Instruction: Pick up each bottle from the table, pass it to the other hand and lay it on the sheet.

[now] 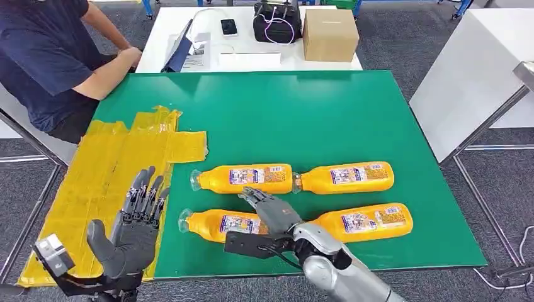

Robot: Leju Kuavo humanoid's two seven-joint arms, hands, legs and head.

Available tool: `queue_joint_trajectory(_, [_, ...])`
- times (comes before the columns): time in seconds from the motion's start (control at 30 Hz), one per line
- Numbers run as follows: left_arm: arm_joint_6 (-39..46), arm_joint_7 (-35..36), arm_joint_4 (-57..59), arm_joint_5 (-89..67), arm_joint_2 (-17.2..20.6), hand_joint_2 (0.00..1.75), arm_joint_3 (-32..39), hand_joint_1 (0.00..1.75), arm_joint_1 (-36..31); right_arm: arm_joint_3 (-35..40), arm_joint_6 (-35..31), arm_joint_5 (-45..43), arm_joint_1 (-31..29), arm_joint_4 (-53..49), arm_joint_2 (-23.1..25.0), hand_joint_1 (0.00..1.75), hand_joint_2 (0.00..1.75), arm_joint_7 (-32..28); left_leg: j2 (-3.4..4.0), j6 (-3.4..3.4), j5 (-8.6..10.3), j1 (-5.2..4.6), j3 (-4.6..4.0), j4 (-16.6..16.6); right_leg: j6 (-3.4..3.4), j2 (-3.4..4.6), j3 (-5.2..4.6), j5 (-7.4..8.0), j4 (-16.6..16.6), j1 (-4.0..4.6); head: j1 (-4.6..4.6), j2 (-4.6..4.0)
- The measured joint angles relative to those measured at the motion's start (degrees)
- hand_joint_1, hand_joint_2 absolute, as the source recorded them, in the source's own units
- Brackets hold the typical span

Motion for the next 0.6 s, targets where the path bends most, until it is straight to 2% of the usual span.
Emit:
queue_joint_trajectory(0.23, [-0.42,0.02,0.02,0.52,0.0,0.0,0.0,0.0,-0.31,4.25,1.27,0.35,-2.38,5.45,2.78,0.0,1.75,0.64,-0.01,0.0,0.0,0.01,-0.05,0.0,0.0,0.0,-0.03,-0.01,0.03,0.01,0.0,0.0])
queue_joint_trajectory(0.37, [-0.39,0.02,0.17,0.59,-0.09,0.0,0.0,0.0,-0.54,7.82,7.09,1.95,-5.55,8.52,3.32,0.0,1.75,3.28,0.01,-0.01,0.0,0.01,-0.07,0.0,0.0,0.0,-0.07,-0.01,0.02,0.0,0.0,0.0])
queue_joint_trajectory(0.5, [-0.28,0.09,0.81,0.59,-0.28,0.0,0.0,0.0,-1.14,11.75,13.28,-0.18,-8.82,12.47,4.24,0.0,1.75,3.21,-0.01,0.01,0.01,0.01,-0.04,0.0,0.0,0.0,-0.06,0.0,0.02,0.0,0.0,0.0])
queue_joint_trajectory(0.57, [0.42,1.29,1.03,0.74,-0.83,0.0,-0.02,0.0,-2.22,14.48,18.35,-2.19,-10.27,14.17,4.72,0.03,1.75,3.65,-0.01,0.01,0.02,0.01,-0.01,0.0,0.0,-0.01,-0.02,0.0,0.02,0.0,0.0,0.0])
queue_joint_trajectory(0.6, [0.7,1.55,1.07,0.74,-1.09,0.0,-0.02,0.0,-2.71,15.71,19.58,-2.25,-10.69,14.61,4.75,1.75,1.75,3.74,-0.01,0.01,0.02,0.01,0.03,0.0,0.0,0.0,0.02,0.0,0.02,0.0,0.04,0.0])
